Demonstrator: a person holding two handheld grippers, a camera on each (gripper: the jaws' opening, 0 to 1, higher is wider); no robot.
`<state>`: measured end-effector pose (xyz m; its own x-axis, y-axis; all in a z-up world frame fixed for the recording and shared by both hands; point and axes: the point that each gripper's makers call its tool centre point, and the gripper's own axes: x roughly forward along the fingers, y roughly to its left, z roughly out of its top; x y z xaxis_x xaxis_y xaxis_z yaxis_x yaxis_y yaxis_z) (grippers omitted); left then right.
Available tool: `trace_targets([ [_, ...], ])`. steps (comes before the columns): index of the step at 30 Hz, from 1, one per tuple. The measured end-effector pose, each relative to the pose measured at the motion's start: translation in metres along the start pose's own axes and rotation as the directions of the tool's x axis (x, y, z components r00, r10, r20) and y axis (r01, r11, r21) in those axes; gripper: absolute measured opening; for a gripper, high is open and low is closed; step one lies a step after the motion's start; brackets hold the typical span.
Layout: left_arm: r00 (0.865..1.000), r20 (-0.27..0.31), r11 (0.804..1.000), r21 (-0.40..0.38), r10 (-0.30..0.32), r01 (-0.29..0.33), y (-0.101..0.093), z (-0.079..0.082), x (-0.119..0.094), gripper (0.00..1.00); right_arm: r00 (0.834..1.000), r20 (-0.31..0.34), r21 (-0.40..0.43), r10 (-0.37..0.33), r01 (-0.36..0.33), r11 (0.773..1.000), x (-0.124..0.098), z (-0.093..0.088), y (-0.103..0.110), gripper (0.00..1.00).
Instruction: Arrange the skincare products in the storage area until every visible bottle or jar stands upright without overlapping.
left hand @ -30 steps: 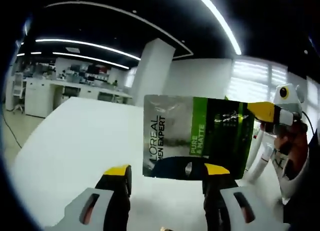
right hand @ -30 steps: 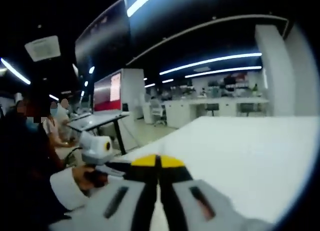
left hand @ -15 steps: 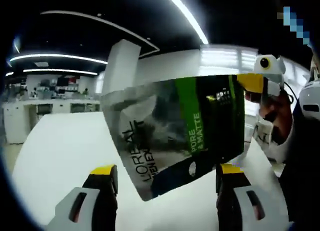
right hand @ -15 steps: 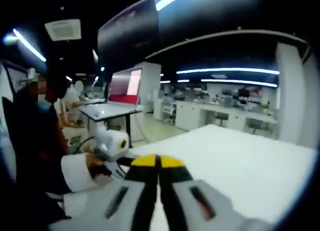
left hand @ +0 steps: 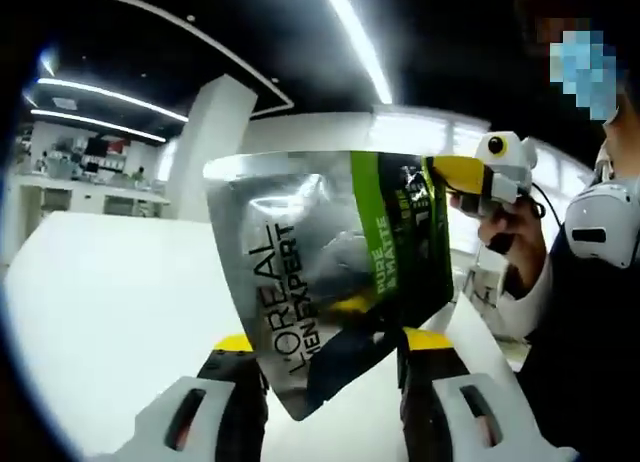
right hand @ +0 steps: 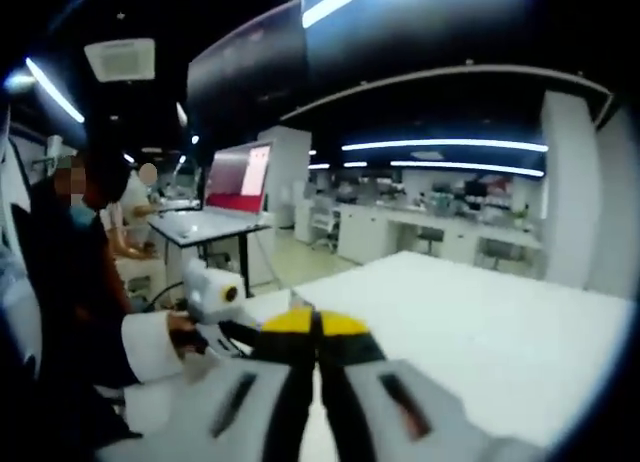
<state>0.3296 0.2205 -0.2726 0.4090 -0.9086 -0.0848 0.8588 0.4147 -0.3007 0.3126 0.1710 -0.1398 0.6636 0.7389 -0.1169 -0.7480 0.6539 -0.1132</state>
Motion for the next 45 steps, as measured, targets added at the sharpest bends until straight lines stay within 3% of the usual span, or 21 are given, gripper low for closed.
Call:
trace_targets([
  [6, 0.998, 0.035, 0.999, 0.014, -0.048, 0.048, -0.013, 0.008, -0.006, 0.17, 0.999, -0.017, -0.038, -0.042, 0.042, 0.998, -0.003, -0.001, -0.011, 0.0],
  [10, 0.998, 0.06, 0.999, -0.008, -0.031, 0.032, -0.014, 0.013, -0.01, 0.12, 0.997, -0.036, -0.042, -0.067, 0.066, 0.997, -0.005, -0.006, -0.017, 0.0],
  [17, 0.982, 0.184, 0.997, -0.06, -0.043, 0.055, -0.022, 0.035, -0.025, 0.04, 0.991, -0.092, -0.037, -0.097, 0.094, 0.995, -0.012, -0.021, -0.025, 0.0],
  [21, 0.972, 0.234, 0.999, 0.0, -0.033, 0.034, -0.029, 0.049, -0.031, 0.02, 0.986, -0.121, -0.064, -0.111, 0.104, 0.993, -0.016, -0.031, -0.026, 0.0],
  [23, 0.97, 0.243, 0.999, -0.003, -0.03, 0.032, -0.033, 0.055, -0.034, 0.02, 0.986, -0.124, -0.064, -0.111, 0.104, 0.993, -0.018, -0.034, -0.026, 0.0],
  [27, 0.95, 0.306, 0.997, -0.021, -0.063, 0.073, -0.044, 0.07, -0.039, 0.01, 0.984, -0.14, -0.122, -0.108, 0.092, 0.988, -0.021, -0.043, -0.025, 0.0],
  [34, 0.936, 0.342, 0.995, -0.016, -0.086, 0.098, -0.052, 0.081, -0.042, 0.0, 0.984, -0.151, -0.101, -0.097, 0.082, 0.991, -0.024, -0.052, -0.018, 0.05],
  [37, 0.936, 0.336, 0.993, -0.004, -0.11, 0.118, -0.059, 0.081, -0.041, 0.0, 0.986, -0.144, -0.092, -0.079, 0.066, 0.994, -0.025, -0.053, -0.013, 0.11],
  [42, 0.931, 0.322, 0.984, 0.006, -0.171, 0.179, -0.069, 0.081, -0.042, 0.0, 0.992, -0.126, -0.067, 0.013, -0.022, 0.998, -0.025, -0.054, 0.008, 0.34],
  [45, 0.919, 0.328, 0.973, 0.012, -0.22, 0.229, -0.077, 0.082, -0.044, 0.0, 0.991, -0.126, -0.082, 0.035, -0.046, 0.996, -0.025, -0.055, 0.017, 0.38],
])
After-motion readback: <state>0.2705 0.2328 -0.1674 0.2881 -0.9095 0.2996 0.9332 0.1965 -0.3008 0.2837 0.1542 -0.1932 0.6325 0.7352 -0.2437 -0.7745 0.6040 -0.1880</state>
